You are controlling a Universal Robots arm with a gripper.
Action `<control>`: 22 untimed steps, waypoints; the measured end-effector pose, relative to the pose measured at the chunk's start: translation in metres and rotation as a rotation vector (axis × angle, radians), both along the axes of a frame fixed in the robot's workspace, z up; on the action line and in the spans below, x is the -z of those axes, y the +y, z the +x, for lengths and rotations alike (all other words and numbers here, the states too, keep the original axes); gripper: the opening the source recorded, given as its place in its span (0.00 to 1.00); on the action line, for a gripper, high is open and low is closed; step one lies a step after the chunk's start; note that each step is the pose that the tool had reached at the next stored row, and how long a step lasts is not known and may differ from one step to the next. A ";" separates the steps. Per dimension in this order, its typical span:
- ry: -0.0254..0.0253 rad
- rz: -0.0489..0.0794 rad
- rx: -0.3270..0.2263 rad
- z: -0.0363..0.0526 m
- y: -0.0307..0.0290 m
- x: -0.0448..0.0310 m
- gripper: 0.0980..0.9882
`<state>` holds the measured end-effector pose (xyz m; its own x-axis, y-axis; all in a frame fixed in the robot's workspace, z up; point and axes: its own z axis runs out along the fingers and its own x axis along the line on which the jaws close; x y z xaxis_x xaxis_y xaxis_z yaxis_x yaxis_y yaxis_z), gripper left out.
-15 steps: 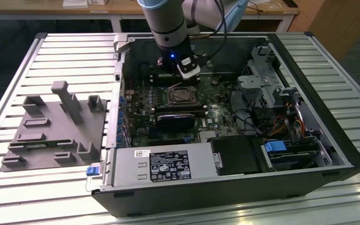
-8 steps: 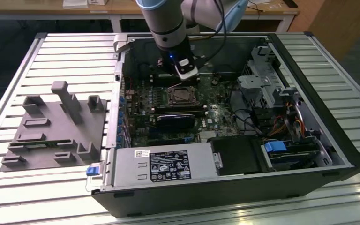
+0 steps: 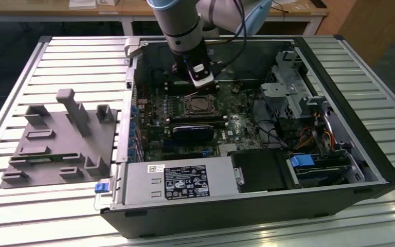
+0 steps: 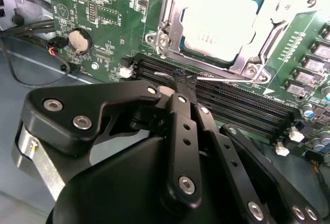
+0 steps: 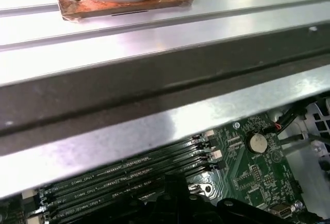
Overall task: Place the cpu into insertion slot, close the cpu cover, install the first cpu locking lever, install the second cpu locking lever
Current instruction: 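Install the first cpu locking lever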
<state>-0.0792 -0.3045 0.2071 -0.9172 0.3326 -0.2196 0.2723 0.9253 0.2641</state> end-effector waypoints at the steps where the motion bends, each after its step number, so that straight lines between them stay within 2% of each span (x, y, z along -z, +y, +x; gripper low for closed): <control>1: 0.0001 0.000 0.004 -0.0005 0.0001 0.0002 0.00; 8: 0.0001 0.000 0.029 -0.0019 0.0007 0.0030 0.00; 22: 0.0000 -0.006 0.043 -0.0019 0.0035 0.0083 0.00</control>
<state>-0.0811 -0.3010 0.1988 -0.9020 0.3705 -0.2219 0.3121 0.9143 0.2582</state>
